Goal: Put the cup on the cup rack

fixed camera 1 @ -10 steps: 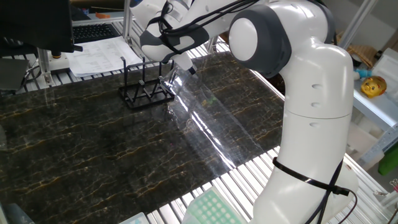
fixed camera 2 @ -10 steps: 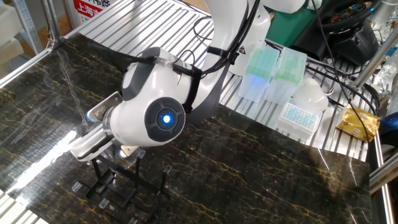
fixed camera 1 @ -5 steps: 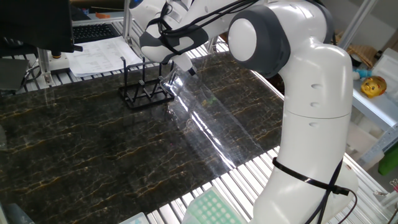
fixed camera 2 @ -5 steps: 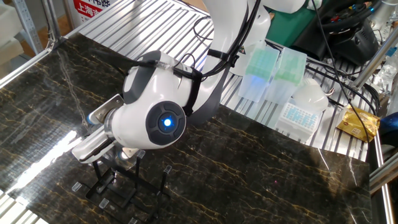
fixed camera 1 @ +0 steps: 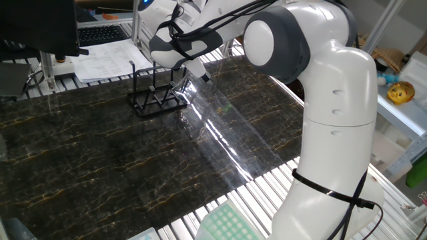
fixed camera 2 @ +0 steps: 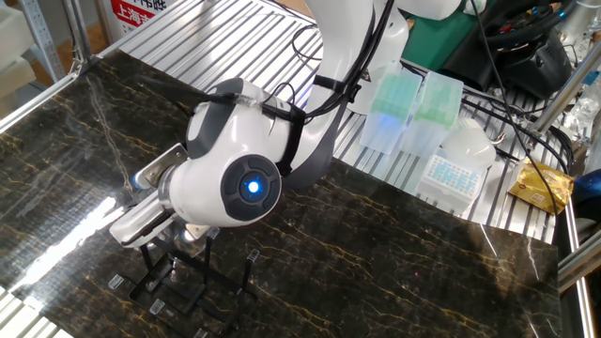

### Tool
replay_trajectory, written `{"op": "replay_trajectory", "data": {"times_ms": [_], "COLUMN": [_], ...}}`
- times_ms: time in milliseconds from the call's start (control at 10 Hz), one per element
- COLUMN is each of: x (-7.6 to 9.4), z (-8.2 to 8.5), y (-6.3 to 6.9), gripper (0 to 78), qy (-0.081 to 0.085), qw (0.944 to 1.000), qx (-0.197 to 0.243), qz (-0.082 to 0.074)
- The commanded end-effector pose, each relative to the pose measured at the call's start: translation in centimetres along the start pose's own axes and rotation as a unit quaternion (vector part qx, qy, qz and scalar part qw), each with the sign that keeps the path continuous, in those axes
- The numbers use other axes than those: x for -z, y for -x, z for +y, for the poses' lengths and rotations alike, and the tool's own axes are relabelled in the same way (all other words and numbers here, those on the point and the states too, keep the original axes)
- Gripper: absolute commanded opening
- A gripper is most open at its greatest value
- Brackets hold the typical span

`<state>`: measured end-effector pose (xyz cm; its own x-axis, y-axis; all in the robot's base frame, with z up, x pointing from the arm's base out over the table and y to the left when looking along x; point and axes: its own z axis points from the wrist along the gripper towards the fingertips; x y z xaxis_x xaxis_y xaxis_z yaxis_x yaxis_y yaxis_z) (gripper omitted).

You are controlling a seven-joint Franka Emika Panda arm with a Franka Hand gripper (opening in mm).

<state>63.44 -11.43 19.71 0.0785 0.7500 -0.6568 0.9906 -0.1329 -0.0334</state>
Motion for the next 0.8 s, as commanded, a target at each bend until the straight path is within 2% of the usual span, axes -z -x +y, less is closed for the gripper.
{"op": "replay_trajectory", "data": {"times_ms": [100,800], "x": [0.41,0.44], "z": [0.85,0.85], "y": [-0.69,-0.78], "gripper": [1.1,1.1], "qy": [0.011,0.012], "qw": [0.9992,0.9989], "qx": [-0.025,-0.026], "qz": [-0.031,-0.038]}}
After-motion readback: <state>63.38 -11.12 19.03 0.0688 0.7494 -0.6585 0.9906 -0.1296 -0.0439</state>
